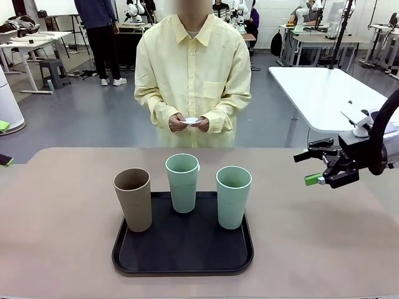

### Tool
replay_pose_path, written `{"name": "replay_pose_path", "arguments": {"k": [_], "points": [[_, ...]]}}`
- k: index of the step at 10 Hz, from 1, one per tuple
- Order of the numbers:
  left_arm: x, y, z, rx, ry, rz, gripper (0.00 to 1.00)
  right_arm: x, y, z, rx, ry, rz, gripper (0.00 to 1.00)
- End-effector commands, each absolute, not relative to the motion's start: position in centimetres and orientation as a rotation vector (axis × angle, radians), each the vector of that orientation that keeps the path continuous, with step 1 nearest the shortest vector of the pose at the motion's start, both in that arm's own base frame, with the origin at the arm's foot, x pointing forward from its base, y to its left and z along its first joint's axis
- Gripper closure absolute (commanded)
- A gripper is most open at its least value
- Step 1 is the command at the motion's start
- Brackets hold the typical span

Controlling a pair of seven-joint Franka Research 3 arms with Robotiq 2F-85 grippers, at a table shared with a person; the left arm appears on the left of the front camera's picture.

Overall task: Place coasters on the table and set cups on them.
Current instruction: Pick up one Reusable plastic cup and place it on a coaster set by the human.

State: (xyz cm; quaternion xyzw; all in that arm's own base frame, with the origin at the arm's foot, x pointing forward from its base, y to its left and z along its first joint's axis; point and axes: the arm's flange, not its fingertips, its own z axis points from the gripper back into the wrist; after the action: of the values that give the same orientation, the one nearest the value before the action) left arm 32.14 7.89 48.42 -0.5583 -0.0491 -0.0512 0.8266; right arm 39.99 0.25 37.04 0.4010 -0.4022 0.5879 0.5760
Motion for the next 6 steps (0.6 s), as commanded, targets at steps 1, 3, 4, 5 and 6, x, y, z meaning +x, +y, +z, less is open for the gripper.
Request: {"name": "replay_pose_path", "arguments": {"k": [1, 3, 4, 5, 6], "points": [[32.1, 8.0, 48.3, -1.196, -0.111, -0.128, 0.00, 41.4, 1.5, 34.5, 1.068, -1.040, 1.446, 0.00], [32.1, 8.0, 48.3, -1.196, -0.111, -0.128, 0.00, 41.8, 2.8, 32.8, 1.107, -1.074, 1.482, 0.00], [32.1, 8.0, 48.3, -1.196, -0.111, -0.128, 0.00, 42.5, 3.5, 31.9, 1.123, -1.067, 1.467, 0.00], [32.1, 8.0, 48.3, -1.196, -0.111, -0.128, 0.00, 43.2, 4.0, 31.0, 1.138, -1.051, 1.449, 0.00], [32.1, 8.0, 48.3, -1.196, -0.111, -0.128, 0.00, 43.4, 4.7, 30.2, 1.147, -1.035, 1.426, 0.00]]}}
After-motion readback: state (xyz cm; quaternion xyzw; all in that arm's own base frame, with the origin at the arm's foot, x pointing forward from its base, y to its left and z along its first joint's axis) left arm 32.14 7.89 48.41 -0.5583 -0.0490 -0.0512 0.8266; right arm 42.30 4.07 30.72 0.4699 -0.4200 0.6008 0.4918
